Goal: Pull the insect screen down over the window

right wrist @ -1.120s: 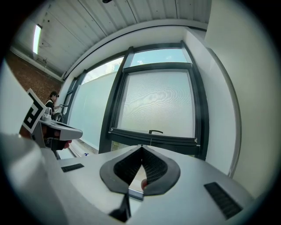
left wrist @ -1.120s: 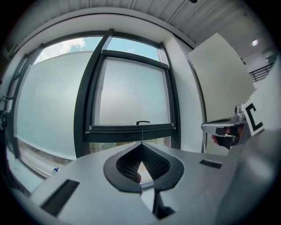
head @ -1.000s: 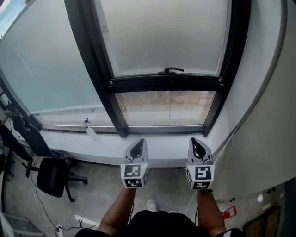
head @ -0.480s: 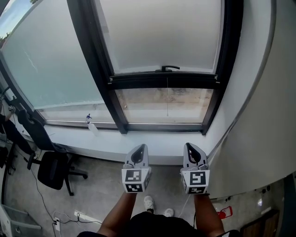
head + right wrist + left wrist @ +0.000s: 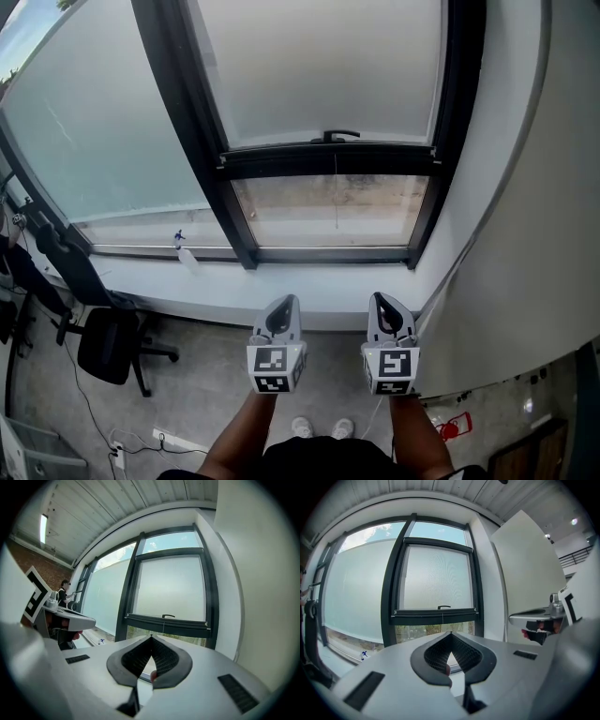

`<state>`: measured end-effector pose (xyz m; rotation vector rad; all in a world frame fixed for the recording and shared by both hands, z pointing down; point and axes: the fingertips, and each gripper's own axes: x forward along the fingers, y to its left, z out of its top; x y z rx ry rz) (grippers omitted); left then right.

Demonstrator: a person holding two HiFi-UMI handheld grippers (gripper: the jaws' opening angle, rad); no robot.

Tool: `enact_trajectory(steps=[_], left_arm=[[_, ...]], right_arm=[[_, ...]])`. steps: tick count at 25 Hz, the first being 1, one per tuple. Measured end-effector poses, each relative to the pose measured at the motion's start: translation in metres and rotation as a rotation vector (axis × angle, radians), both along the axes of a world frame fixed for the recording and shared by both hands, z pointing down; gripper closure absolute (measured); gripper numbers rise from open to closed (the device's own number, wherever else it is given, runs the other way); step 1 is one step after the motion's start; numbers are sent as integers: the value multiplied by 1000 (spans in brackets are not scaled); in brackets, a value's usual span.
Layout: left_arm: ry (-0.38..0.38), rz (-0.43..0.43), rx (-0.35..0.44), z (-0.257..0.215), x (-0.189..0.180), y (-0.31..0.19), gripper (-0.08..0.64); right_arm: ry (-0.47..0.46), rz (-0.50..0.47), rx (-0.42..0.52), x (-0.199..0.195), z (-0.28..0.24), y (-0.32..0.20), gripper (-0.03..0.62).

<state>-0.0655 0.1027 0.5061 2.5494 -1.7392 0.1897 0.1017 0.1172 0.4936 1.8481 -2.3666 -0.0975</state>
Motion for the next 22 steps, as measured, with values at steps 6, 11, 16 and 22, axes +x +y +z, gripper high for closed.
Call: enact_trajectory(steps=[6, 11, 16, 22], left_arm=[[-2, 11, 17, -7, -9, -1, 557], [-1, 20, 27, -11, -19, 1, 557], [4, 22, 34, -16, -28, 2, 557], [9, 32, 34, -15, -34, 2, 557]], right_arm=[[-12, -4, 14, -16, -5, 2, 588], [-29, 16, 26, -24, -8, 4, 588], [11, 6, 41, -35, -15, 4, 588], [9, 8, 54, -46, -16, 7, 588]])
